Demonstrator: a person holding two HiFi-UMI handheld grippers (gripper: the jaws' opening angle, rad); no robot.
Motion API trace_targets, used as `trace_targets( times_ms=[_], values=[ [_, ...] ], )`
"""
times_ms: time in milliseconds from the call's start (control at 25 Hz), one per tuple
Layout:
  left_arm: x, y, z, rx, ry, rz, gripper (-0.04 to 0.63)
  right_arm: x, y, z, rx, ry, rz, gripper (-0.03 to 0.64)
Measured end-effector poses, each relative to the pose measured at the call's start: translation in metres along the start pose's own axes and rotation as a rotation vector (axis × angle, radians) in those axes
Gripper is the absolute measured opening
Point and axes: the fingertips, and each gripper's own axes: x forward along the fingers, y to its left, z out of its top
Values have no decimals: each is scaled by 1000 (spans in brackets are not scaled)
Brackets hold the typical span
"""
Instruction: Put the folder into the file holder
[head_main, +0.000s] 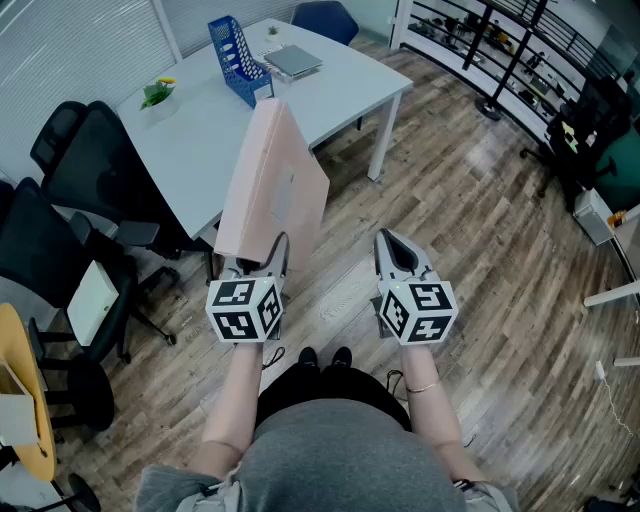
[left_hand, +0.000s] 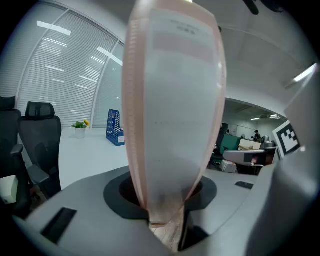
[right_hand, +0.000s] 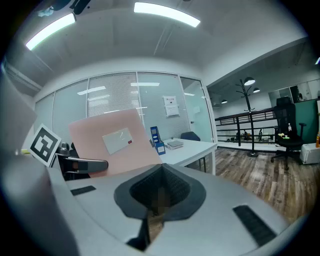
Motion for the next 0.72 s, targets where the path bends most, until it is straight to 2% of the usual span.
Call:
trace_targets(
  times_ms=[520,720],
  values=[
    [33,-26,-4,9,21,-8,153,-5,-39,-12,36,12,14,6],
    [47,-33,5,26,21,-2,153,-2,-56,-14,65,17,20,5]
  ],
)
